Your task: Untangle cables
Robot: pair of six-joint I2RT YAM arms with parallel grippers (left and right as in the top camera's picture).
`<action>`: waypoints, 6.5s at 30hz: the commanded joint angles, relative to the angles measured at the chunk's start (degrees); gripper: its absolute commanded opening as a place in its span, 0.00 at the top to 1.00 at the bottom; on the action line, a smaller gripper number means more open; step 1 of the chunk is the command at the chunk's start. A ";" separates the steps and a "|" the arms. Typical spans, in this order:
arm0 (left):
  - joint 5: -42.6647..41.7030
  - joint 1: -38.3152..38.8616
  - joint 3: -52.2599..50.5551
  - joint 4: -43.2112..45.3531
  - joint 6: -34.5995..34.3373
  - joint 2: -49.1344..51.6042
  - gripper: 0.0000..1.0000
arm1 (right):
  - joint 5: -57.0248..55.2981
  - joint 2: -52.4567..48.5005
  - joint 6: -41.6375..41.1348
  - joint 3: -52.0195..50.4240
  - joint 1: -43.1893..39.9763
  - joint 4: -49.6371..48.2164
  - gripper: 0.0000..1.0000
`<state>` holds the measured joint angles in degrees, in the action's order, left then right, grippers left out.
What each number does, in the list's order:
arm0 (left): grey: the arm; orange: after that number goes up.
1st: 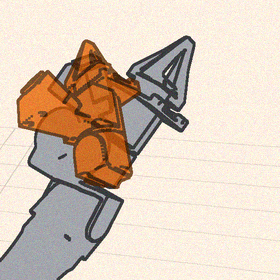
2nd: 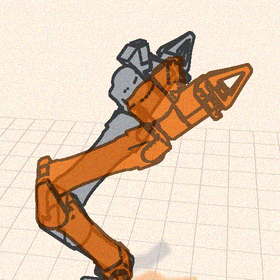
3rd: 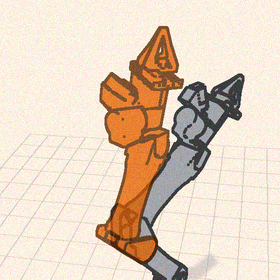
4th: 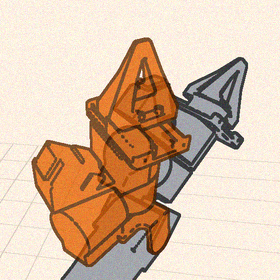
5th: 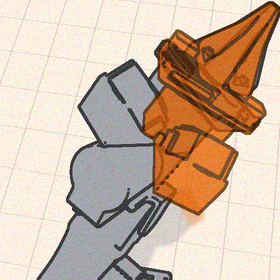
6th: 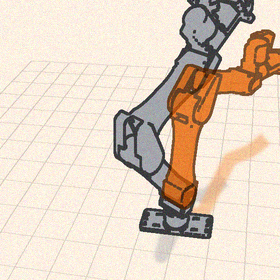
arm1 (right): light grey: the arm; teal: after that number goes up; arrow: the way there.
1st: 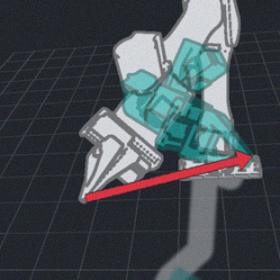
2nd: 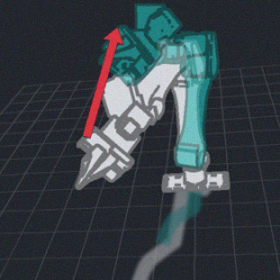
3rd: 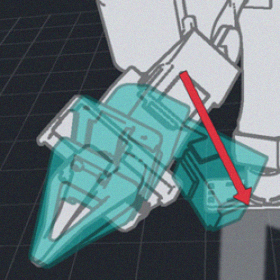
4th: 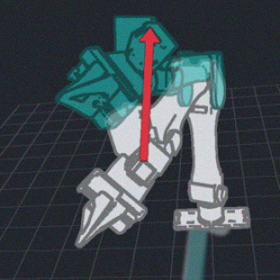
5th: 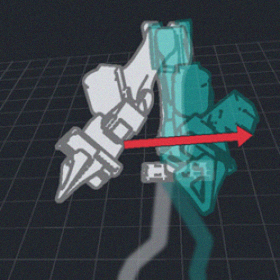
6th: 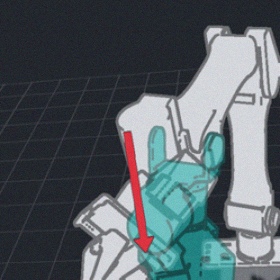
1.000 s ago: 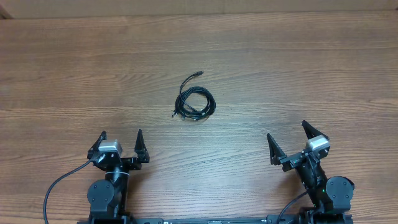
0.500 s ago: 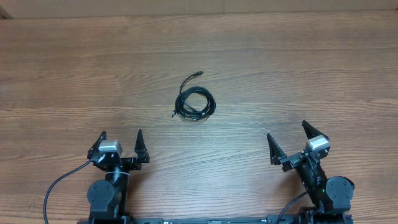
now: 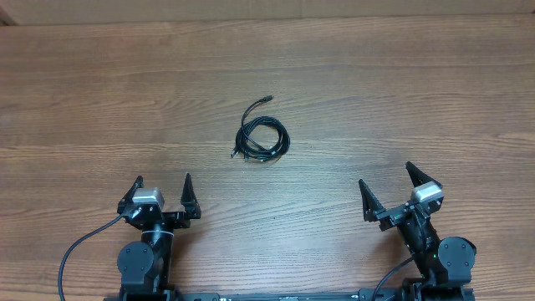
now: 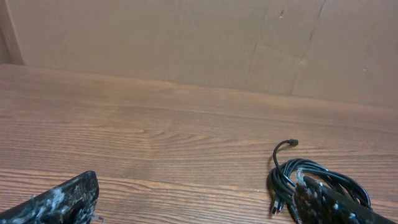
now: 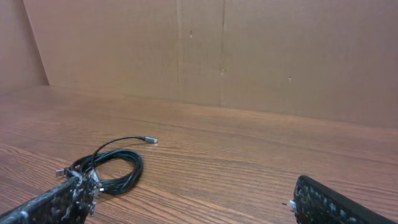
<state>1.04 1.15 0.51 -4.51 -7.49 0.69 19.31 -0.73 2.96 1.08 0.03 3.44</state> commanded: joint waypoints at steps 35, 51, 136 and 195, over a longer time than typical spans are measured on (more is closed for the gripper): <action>-0.85 0.00 -0.20 0.04 0.66 -0.44 0.00 | 0.28 0.57 -0.35 -0.63 -0.07 -0.37 0.00; -0.85 0.00 -0.20 0.04 0.66 -0.44 0.00 | 0.28 0.57 -0.35 -0.63 -0.07 -0.37 0.00; 7.65 27.56 90.58 -58.84 -51.98 107.21 0.48 | 8.83 -72.70 -2.95 78.64 -0.15 60.39 0.00; -12.11 23.23 102.62 -51.39 -9.14 106.79 0.96 | 13.92 -75.52 -3.02 77.94 -0.09 61.05 0.15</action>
<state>-3.90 24.60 99.79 -56.95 -30.06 114.93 29.98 -76.36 -0.32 78.37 0.03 65.17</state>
